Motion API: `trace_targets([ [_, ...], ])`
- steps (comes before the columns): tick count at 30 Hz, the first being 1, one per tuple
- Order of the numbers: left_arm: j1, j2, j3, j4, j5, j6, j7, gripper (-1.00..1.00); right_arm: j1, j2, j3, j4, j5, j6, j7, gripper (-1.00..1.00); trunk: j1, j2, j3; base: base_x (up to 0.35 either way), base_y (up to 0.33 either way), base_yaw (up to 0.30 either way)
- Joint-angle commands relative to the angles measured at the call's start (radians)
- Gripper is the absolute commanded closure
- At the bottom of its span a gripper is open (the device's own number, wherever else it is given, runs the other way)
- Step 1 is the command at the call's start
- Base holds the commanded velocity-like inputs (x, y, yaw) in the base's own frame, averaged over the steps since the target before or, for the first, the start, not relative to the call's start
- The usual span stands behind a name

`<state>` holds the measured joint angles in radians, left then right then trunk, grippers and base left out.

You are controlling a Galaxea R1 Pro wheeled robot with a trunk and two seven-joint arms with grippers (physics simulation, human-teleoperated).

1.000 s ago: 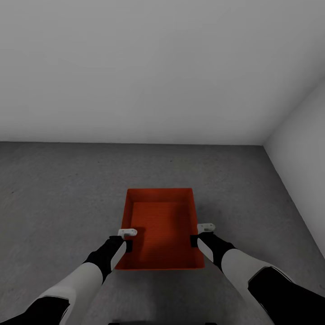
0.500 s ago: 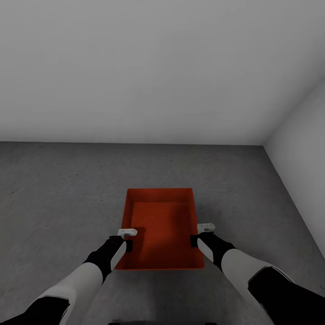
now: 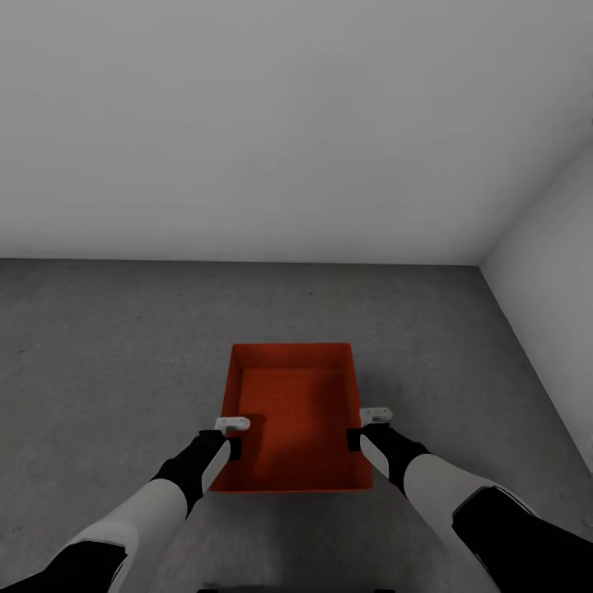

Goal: Move the two storage containers from the living room to the garage. In the garage, place one container on the floor and stack the other container on top of it (either order is fine).

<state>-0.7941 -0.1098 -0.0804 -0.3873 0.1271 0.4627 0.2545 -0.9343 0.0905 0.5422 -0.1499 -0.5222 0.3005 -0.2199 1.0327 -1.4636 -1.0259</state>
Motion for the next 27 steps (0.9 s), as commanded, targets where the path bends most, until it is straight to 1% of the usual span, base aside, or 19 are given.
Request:
trace_targets([
  [1,0.000,0.002,-0.019,-0.005,0.003,0.004,0.011,1.00,0.000,-0.001,0.027,0.000,-0.055,0.005,-0.003,1.00,0.000,0.000,-0.001,0.000,-0.201,0.000],
  [7,0.000,0.002,-0.018,-0.005,0.001,0.004,0.011,1.00,0.000,-0.001,0.027,0.000,-0.055,0.005,-0.002,1.00,0.000,0.000,-0.001,0.000,-0.069,0.000],
  [27,0.000,0.001,-0.018,-0.005,0.001,0.004,0.011,1.00,0.000,-0.001,0.027,0.000,-0.055,0.005,-0.002,1.00,0.000,0.000,-0.001,0.000,-0.002,0.000],
])
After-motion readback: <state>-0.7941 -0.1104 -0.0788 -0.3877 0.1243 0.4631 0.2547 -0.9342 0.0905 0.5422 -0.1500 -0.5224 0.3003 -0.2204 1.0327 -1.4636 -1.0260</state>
